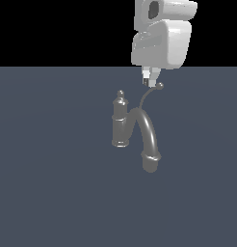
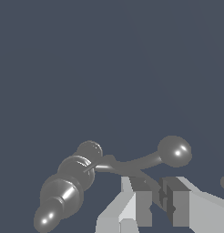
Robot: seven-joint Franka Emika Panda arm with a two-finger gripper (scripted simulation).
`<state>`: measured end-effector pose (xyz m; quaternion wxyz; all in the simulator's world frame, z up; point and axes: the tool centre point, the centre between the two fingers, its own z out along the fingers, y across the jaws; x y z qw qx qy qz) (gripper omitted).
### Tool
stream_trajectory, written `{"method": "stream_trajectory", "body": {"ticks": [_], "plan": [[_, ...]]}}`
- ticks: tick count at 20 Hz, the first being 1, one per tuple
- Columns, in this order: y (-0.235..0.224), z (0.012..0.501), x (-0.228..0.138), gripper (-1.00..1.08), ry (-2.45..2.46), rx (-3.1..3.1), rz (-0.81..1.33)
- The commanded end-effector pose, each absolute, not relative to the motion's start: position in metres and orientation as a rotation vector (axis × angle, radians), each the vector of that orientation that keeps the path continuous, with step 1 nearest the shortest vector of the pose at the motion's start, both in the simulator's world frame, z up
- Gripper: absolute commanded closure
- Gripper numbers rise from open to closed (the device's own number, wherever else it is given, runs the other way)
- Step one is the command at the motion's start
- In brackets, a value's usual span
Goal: Turn on the faucet by rotating a designated handle.
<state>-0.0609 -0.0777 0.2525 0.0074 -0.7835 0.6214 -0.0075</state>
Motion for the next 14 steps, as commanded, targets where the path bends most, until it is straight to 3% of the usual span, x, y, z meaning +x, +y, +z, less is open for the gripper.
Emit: {"method": "stream_trajectory", "body": {"ticks": [1,14], "plan": [[-0.090,0.249,-0.056,1.08,1.963,-2.438,-0.019],[-0.115,0.245,-0.027,1.08,1.978,-2.434,-0.008]]}}
